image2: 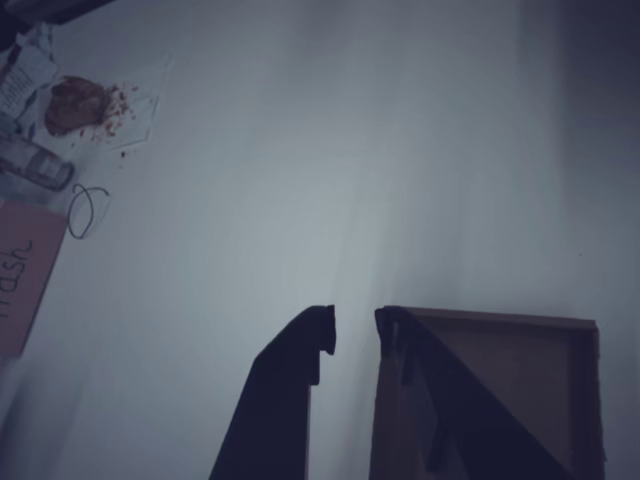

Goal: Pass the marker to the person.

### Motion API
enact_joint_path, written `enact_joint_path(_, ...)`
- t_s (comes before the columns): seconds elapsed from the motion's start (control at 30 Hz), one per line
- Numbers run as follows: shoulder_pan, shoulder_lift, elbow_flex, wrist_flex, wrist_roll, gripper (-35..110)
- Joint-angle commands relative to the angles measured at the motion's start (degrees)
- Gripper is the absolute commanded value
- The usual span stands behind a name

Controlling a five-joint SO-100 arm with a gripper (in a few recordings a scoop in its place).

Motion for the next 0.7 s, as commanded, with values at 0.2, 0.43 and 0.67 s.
enact_joint_path(0.2, 0.26, 5.27, -0.18, -1.05, 0.0, 8)
enact_joint_path(0.43, 0.26, 5.27, 0.0, -1.23, 0.18, 8)
enact_joint_path(0.67, 0.09, 5.36, -0.09, -1.14, 0.0, 8)
